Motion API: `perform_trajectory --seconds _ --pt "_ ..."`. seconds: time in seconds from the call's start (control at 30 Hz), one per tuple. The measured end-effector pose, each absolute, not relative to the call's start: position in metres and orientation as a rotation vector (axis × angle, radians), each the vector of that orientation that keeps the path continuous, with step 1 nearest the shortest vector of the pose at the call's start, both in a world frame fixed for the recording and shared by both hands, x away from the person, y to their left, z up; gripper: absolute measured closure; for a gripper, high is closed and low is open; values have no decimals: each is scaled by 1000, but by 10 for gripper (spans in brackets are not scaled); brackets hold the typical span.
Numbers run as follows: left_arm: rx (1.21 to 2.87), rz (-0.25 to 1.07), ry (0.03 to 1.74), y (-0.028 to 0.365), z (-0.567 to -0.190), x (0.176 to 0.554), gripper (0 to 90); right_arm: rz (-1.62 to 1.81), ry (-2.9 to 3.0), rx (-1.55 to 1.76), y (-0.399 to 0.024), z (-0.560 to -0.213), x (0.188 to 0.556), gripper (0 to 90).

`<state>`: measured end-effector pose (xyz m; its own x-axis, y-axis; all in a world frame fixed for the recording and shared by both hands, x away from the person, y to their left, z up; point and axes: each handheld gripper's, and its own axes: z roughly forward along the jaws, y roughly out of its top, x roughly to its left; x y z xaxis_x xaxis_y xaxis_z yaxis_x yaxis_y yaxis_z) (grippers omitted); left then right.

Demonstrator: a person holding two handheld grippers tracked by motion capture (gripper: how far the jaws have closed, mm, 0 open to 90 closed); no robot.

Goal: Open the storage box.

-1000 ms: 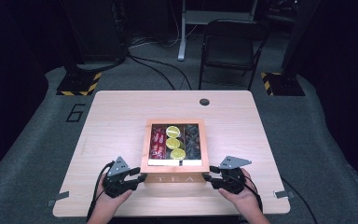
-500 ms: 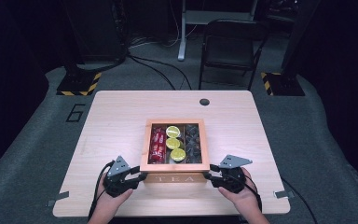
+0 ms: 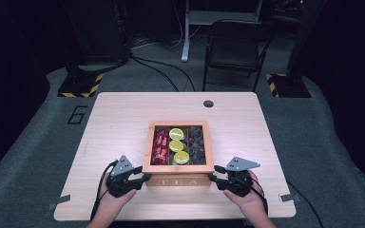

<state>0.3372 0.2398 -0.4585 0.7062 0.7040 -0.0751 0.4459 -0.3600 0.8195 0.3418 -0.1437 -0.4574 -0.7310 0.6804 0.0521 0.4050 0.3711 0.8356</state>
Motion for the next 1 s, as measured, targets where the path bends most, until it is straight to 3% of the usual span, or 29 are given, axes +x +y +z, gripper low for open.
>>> perform_trajectory --seconds 1.0 --pt "1919 389 919 246 -411 349 555 1346 2299 903 -143 -409 362 529"
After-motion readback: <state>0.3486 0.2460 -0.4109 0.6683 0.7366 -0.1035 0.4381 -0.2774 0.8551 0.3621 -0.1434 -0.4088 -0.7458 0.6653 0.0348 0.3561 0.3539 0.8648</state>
